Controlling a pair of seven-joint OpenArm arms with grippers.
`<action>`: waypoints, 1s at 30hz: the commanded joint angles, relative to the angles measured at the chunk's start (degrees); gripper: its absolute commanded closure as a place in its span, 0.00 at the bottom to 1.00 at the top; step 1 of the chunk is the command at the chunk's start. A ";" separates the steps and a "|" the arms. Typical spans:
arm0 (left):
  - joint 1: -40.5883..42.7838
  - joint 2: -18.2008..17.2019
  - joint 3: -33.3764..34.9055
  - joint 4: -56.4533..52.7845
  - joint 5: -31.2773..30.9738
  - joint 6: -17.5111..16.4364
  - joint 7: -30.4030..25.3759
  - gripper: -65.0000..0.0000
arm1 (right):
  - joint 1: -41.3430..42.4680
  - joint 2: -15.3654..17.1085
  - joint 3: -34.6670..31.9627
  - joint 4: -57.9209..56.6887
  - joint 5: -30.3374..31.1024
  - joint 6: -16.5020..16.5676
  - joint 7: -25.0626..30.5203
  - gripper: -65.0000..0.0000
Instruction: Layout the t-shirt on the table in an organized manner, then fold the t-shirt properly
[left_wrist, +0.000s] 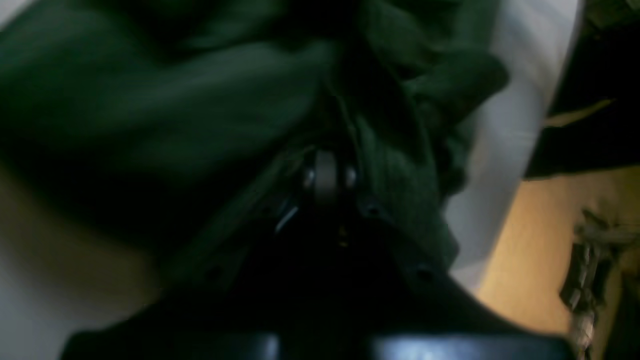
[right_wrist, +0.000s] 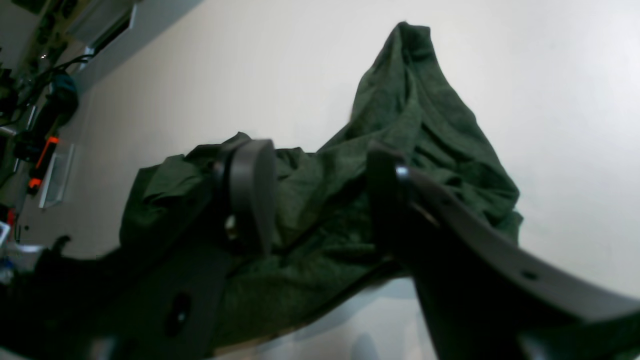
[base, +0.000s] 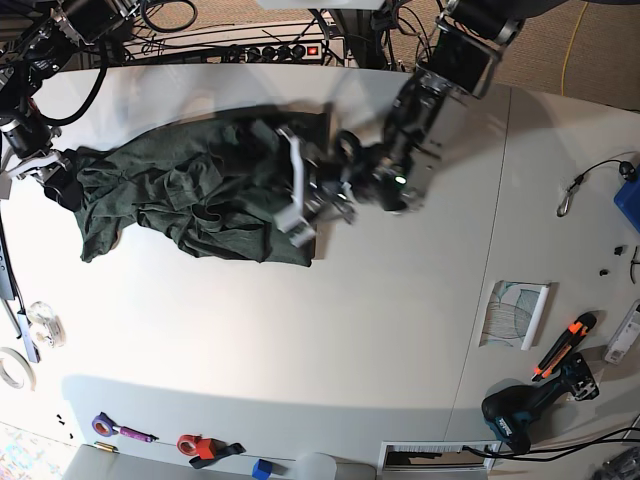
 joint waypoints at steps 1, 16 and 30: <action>-1.07 1.33 1.57 0.98 -1.03 -0.13 -1.22 1.00 | 0.46 1.27 0.22 1.01 1.40 0.57 1.38 0.56; -6.88 7.98 4.92 1.07 5.77 0.74 -0.39 1.00 | 0.46 1.27 0.22 1.01 1.40 0.57 1.20 0.56; -7.32 4.44 -7.39 -2.10 13.99 1.27 -3.45 1.00 | 0.46 1.27 0.11 1.01 1.42 0.57 1.38 0.56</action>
